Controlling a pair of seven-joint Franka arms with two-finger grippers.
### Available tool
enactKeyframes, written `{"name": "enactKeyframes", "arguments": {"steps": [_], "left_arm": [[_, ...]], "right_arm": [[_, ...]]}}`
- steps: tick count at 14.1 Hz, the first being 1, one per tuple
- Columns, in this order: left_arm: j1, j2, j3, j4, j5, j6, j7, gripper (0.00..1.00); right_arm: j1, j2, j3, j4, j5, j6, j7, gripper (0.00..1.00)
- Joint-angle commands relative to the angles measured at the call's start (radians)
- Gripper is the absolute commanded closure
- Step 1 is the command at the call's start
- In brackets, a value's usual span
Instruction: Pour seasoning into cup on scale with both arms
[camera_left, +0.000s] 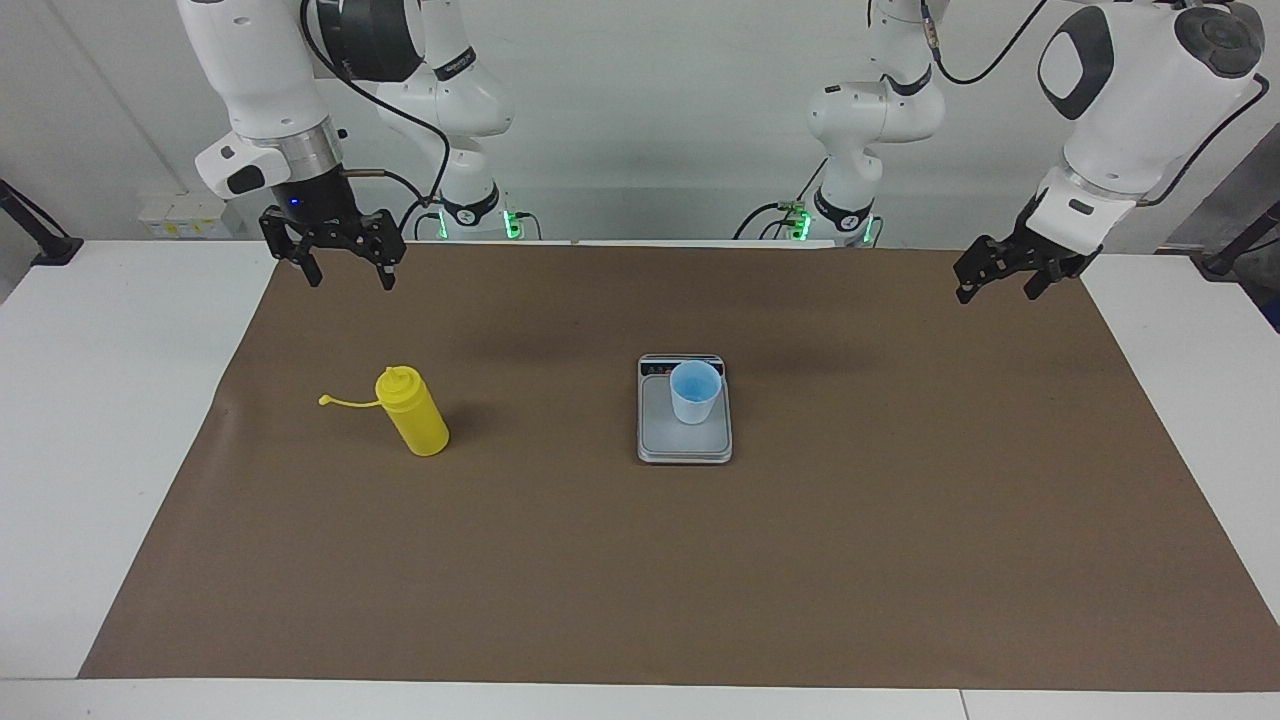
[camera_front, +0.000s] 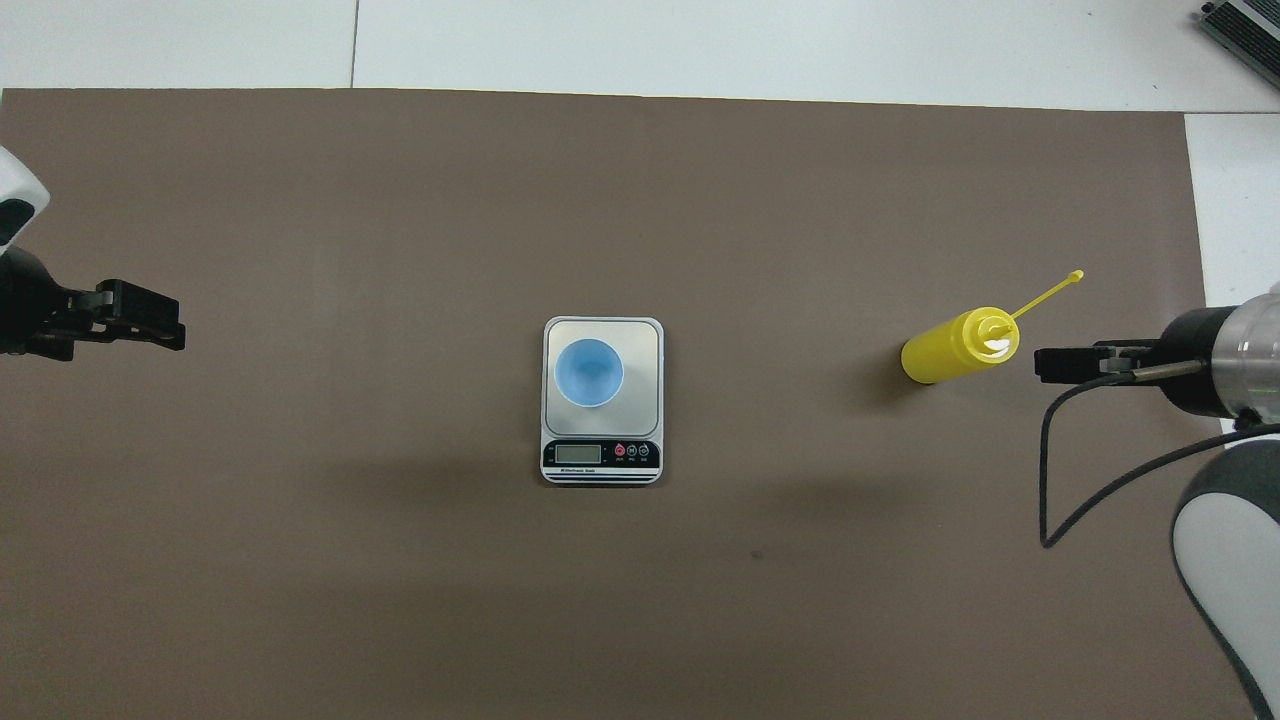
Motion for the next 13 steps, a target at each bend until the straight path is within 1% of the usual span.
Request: {"name": "enactKeyframes", "arguments": {"steps": [1, 3, 5, 8, 11, 13], "left_arm": [[0.026, -0.028, 0.0, -0.029, -0.014, 0.011, 0.005, 0.0], [0.026, -0.028, 0.0, -0.027, -0.014, 0.011, 0.005, 0.0], [0.026, -0.028, 0.0, -0.029, -0.014, 0.011, 0.005, 0.0], [0.026, -0.028, 0.0, -0.027, -0.014, 0.011, 0.005, 0.0], [0.026, -0.028, 0.0, -0.027, -0.014, 0.011, 0.005, 0.0], [0.026, -0.028, 0.0, -0.029, -0.014, 0.011, 0.005, 0.0]], "right_arm": [[-0.006, 0.049, 0.009, 0.083, -0.043, -0.042, 0.052, 0.0], [0.032, 0.056, 0.009, 0.1, -0.067, -0.064, 0.096, 0.0], [0.042, 0.067, 0.009, 0.129, -0.072, -0.077, 0.113, 0.0], [0.037, 0.107, 0.007, 0.221, -0.069, -0.154, 0.115, 0.0], [0.028, 0.161, 0.006, 0.337, -0.051, -0.246, 0.112, 0.0], [0.028, 0.164, 0.006, 0.35, -0.052, -0.249, 0.11, 0.0]]}}
